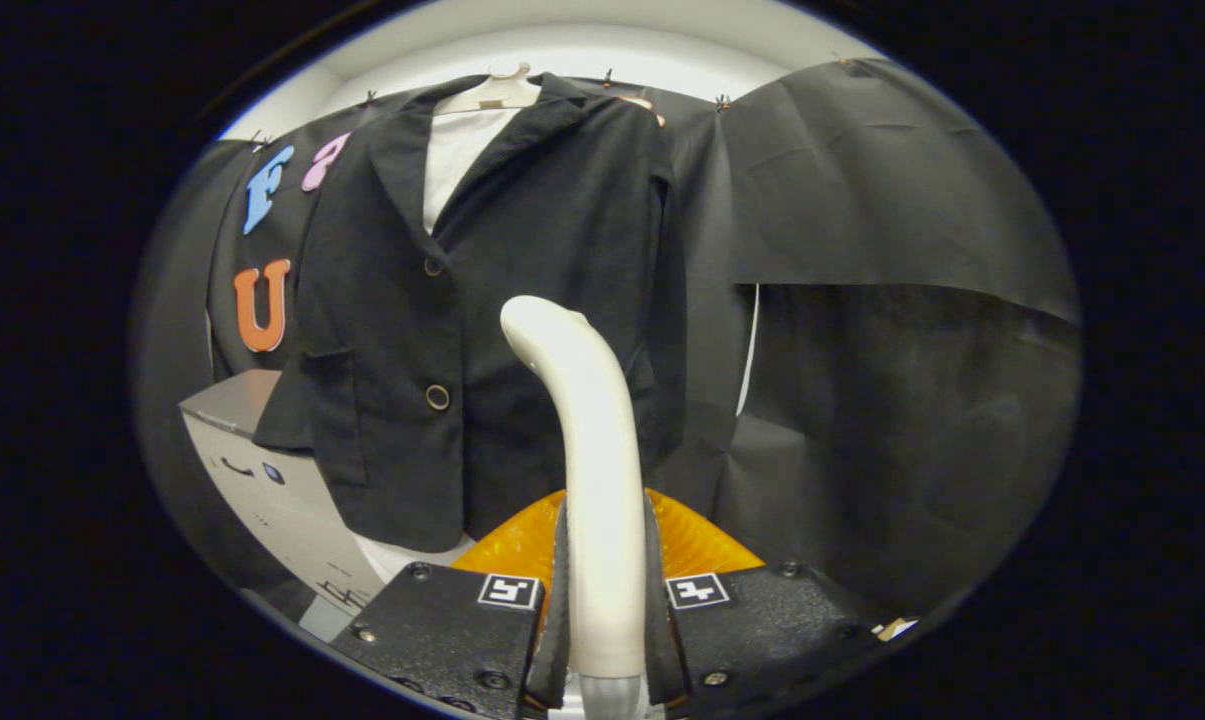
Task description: Iron the clothes twice with a garment steamer, once on the left side and once on the right side.
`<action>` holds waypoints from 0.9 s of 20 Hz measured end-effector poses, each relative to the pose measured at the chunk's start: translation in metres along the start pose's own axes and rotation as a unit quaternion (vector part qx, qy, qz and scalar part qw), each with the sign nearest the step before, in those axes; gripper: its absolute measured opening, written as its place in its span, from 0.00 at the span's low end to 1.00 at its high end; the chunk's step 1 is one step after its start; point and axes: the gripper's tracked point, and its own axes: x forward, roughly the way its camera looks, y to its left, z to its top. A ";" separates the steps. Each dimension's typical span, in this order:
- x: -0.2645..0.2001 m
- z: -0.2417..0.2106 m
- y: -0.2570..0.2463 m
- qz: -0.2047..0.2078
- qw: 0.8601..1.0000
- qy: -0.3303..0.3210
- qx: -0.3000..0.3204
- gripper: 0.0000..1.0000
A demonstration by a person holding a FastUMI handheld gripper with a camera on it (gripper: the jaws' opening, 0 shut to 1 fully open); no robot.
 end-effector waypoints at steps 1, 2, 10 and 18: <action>-0.002 -0.003 0.000 0.000 1.000 0.000 -0.003 0.33; -0.003 -0.005 0.001 0.002 1.000 0.000 -0.005 0.33; -0.010 -0.064 0.010 0.010 0.998 0.058 -0.012 0.33; -0.010 -0.118 0.013 -0.002 0.994 0.104 -0.014 0.33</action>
